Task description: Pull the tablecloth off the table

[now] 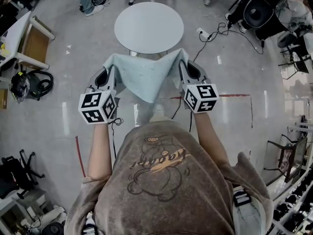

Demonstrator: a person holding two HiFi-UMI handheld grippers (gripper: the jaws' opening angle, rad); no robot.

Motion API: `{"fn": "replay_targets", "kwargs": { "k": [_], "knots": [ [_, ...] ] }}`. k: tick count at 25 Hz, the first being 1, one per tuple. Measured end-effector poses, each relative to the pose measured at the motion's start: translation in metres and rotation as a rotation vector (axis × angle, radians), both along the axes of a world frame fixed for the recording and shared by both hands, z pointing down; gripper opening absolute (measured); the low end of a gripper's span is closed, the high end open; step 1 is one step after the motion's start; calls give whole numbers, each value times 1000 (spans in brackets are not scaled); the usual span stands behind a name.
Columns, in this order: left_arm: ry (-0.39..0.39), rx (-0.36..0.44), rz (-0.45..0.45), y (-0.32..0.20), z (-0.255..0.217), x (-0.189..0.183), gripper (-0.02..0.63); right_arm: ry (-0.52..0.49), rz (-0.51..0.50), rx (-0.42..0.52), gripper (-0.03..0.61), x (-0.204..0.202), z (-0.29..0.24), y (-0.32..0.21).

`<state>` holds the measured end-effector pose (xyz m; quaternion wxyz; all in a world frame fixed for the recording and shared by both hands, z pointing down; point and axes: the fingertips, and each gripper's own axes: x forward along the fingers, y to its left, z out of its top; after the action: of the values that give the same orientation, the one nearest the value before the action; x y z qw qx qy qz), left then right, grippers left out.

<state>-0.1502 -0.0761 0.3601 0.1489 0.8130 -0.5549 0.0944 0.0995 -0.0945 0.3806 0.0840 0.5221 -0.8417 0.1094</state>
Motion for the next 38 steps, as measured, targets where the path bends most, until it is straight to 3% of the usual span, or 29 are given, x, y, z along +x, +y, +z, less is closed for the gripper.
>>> {"fn": "replay_targets", "kwargs": {
  "k": [16,38],
  "knots": [
    [4,1,10,9,0,-2,31,-2,40,-5,17,-3,3,12],
    [39,-36,0,15,11,-13,31,17,17,16,17,-13,1,22]
  ]
}}
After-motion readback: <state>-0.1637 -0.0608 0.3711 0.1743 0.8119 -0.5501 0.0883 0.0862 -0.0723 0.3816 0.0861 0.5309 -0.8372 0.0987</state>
